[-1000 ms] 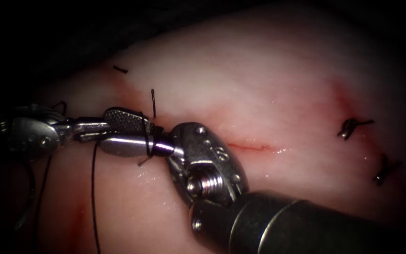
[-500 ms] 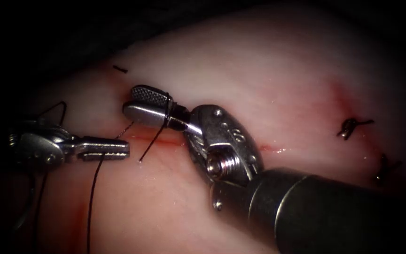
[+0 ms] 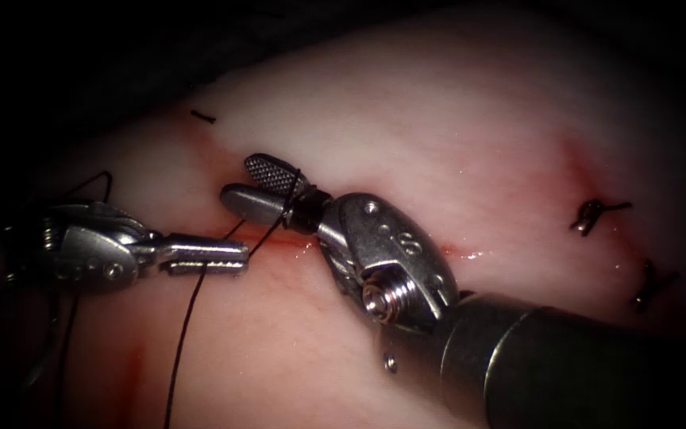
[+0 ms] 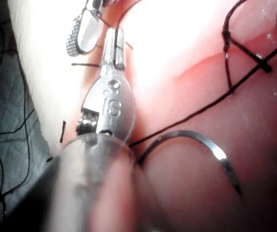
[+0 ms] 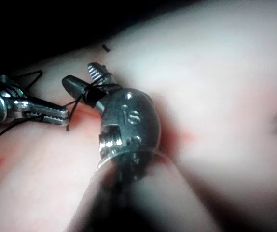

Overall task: Wound Closure
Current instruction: With the right grasper, grab the short tail end.

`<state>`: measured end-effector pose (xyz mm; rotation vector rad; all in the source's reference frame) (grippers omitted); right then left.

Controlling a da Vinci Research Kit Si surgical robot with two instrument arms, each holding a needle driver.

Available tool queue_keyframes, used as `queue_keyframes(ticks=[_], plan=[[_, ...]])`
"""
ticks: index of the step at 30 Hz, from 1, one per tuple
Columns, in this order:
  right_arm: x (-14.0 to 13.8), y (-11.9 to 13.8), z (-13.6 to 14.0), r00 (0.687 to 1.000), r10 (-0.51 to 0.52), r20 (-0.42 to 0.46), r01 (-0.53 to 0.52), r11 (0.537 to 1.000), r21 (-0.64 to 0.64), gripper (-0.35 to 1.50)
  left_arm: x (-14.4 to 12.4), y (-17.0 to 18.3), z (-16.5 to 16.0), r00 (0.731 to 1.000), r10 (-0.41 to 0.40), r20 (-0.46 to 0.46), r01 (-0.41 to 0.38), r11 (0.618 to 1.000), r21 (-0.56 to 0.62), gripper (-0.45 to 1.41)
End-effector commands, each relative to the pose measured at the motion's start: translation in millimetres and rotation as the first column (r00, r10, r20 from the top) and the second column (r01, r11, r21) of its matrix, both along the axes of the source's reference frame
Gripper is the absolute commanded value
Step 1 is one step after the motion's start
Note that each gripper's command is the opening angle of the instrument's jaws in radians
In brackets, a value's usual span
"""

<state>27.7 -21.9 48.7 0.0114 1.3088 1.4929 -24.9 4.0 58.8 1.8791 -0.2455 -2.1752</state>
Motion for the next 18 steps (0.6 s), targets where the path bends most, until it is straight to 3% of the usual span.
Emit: queue_keyframes(ticks=[1,8,18], plan=[[0.9,0.6,0.8,1.000,0.003,-0.003,-0.003,1.000,0.013,0.73,-0.4,1.1,0.3,1.000,-0.001,0.003,0.001,1.000,-0.004,-0.45],[0.1,0.1,2.3,1.000,0.019,-0.004,-0.018,0.999,0.042,0.90,-0.8,1.2,0.3,1.000,0.005,-0.005,-0.005,1.000,-0.002,-0.45],[-0.8,0.6,2.9,0.999,0.042,0.009,-0.042,0.997,0.064,0.90,-2.0,2.0,0.9,1.000,0.015,-0.020,-0.015,1.000,0.002,-0.45]])
